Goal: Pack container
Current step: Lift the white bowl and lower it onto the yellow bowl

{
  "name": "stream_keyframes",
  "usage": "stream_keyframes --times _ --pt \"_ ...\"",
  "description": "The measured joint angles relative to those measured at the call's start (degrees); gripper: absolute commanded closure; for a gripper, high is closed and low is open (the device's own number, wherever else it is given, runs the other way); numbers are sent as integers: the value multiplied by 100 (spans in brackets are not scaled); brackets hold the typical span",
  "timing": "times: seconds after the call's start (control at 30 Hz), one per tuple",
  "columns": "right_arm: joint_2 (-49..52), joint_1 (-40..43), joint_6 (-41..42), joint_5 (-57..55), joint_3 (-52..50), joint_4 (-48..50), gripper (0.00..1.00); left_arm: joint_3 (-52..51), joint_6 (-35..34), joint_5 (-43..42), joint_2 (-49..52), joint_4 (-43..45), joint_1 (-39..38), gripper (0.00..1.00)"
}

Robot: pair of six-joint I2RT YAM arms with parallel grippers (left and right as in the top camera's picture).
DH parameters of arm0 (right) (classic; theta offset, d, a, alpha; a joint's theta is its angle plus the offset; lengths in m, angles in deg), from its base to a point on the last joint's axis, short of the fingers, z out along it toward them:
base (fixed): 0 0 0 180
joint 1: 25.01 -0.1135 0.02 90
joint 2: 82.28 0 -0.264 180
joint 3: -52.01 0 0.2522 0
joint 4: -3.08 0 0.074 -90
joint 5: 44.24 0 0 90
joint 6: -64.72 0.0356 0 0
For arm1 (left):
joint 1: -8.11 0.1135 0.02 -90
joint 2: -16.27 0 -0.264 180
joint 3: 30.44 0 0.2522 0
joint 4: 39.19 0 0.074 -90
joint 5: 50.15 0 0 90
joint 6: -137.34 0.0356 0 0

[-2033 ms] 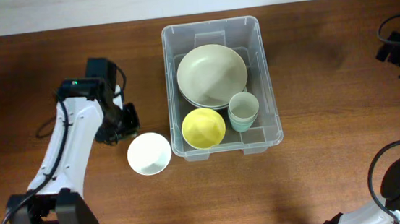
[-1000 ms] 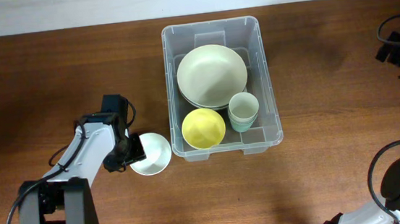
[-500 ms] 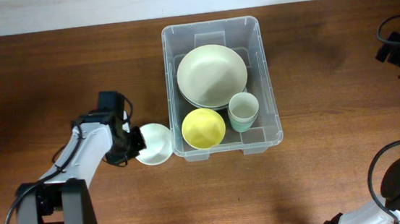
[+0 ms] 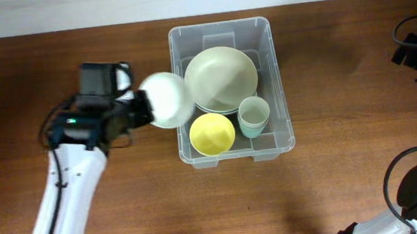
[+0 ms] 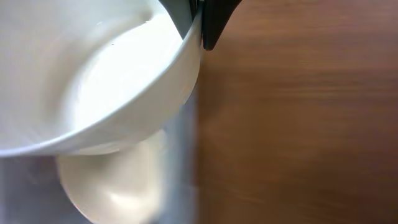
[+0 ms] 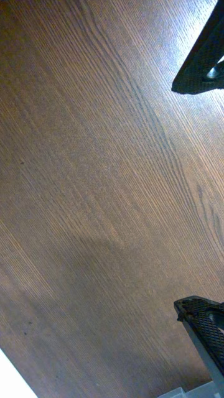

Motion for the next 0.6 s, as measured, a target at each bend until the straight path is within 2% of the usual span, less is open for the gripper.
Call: stream_keyframes --times 0.23,0.3,0.37,0.43,0.47,0.6 --pt "0 0 -2 0 0 0 1 0 0 260 278 -39 -1161 99" --pt "0 0 0 -2 0 0 1 0 0 341 457 -125 -1333 96" --pt "0 0 0 0 0 0 1 0 -2 391 673 -236 -1473 73" --pt "0 0 0 0 2 0 1 0 -35 417 820 -275 -1537 19" --pt "0 0 -2 0 0 0 1 0 -17 428 852 -275 -1558 1" --pt "0 0 0 -2 0 0 1 0 -42 485 879 -138 -1565 1"
